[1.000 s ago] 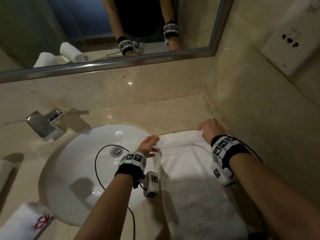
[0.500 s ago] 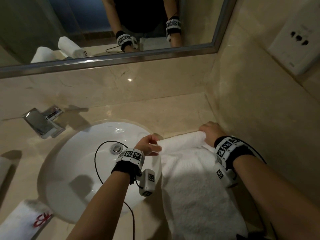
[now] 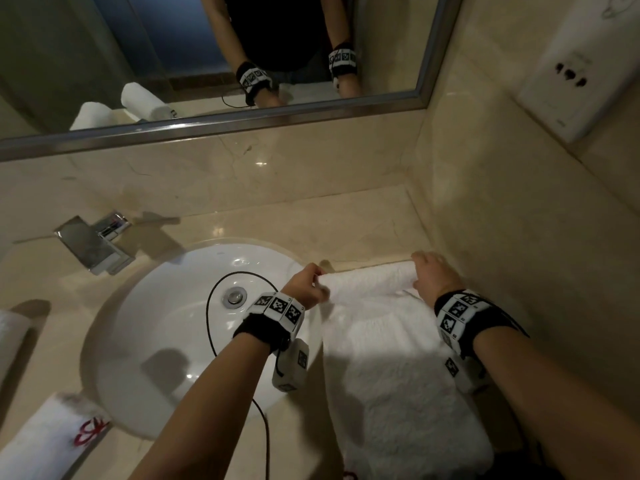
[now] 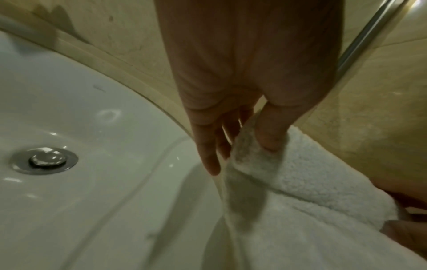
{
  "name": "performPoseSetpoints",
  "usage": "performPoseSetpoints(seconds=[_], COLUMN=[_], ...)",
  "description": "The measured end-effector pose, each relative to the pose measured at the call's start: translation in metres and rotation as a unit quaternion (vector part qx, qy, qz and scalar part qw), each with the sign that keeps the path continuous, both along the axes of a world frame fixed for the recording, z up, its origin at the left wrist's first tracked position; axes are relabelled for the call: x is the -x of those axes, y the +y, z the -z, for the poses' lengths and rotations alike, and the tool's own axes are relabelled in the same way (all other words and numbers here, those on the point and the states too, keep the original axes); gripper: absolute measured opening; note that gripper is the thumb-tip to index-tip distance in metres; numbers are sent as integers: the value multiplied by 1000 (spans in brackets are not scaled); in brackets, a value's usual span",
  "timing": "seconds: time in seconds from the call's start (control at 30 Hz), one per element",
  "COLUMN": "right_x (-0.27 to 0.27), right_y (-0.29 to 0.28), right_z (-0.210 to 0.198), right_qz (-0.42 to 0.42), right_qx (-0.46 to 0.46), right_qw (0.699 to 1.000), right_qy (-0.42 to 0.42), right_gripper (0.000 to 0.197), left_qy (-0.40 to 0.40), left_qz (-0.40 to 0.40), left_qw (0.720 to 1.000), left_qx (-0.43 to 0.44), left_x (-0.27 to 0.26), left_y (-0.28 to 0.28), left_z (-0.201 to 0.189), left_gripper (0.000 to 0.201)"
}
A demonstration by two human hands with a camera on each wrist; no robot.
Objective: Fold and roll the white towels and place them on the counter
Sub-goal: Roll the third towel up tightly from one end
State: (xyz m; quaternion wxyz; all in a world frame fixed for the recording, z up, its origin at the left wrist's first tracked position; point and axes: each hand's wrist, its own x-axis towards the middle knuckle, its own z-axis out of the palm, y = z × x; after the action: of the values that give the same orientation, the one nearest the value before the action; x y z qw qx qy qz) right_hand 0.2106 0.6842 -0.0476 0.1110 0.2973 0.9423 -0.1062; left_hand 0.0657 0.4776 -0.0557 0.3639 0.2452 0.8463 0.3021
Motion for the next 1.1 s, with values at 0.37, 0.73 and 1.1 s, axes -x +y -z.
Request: performPoseSetpoints(seconds=[0.37,0.73,1.1], right_x=[23,45,14], right_y=[19,25,13], right_z=[-3,0,2], right_qz=[-7,29,-55], right_qx=[-1,6,-73], right_qw=[1000,999,996], right_qy=[-7,38,-10], right_gripper=[37,42,46], left_qy=[69,36,320], left_qz=[-130,60,151], left_qw=[988,996,931], left_qx=[-45,54,85], left_x=[29,26,13], left_y=[16,31,34], left_z=[3,-4,16], left_gripper=[29,56,43])
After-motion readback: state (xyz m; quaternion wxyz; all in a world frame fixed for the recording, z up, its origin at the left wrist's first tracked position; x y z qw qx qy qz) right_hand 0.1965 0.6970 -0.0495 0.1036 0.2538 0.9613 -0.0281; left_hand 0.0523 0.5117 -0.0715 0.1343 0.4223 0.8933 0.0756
